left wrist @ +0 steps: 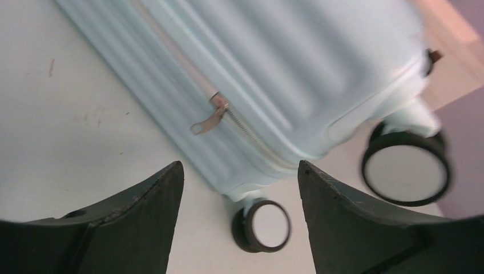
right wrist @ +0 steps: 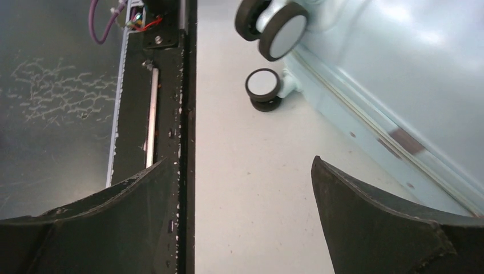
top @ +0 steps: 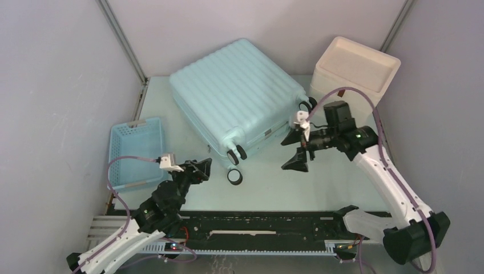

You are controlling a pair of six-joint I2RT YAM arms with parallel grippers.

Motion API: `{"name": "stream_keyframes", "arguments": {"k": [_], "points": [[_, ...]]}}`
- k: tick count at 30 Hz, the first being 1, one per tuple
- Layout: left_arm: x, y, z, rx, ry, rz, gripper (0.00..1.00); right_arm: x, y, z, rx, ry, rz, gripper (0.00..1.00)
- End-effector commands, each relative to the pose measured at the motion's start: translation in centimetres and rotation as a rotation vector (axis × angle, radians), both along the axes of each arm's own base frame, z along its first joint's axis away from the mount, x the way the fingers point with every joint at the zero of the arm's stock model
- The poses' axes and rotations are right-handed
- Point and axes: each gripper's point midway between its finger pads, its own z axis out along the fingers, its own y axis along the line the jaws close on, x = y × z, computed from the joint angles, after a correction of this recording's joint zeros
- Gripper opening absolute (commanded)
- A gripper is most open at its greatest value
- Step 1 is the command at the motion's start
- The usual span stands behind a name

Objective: Open, take out, and arrange the luggage
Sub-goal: Adjust the luggage at the center of the board.

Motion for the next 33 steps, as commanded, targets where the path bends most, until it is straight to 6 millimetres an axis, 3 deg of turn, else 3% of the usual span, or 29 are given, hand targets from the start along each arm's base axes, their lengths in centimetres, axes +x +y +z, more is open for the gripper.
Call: {"name": "stream_keyframes", "arguments": {"k": [1, 8, 14, 19, 25, 33], "points": [[-1.3, -1.2, 5.4, -0.109, -0.012, -0.096, 0.78, 0.6, -2.3, 2.7, 0.118, -0.030, -0.056, 0.99], [-2.4, -2.2, 9.1, -0.150, -0.012, -0.179, 0.80, 4.9, -6.6, 4.5, 0.133, -0.038, -0.316, 1.00], [-2.4, -1.9, 12.4, -0.135, -0.069, -0.185, 0.88, 8.6, -8.6, 7.1, 0.102, -0.097, -0.429, 1.00], [-2.1, -2.3, 15.5, -0.146, -0.144, -0.192, 0.97, 11.9, -8.8, 8.9, 0.097, -0.078, -0.445, 1.00], [-0.7, -2.8, 17.9, -0.121, -0.164, -0.207, 0.99, 16.6, -10.7, 7.4, -0.035, -0.058, -0.559, 0.99], [2.6, -4.0, 16.4, -0.218, -0.059, -0.248, 0.99, 22.9, -13.8, 1.9, -0.251, -0.041, -0.748, 0.99]]}}
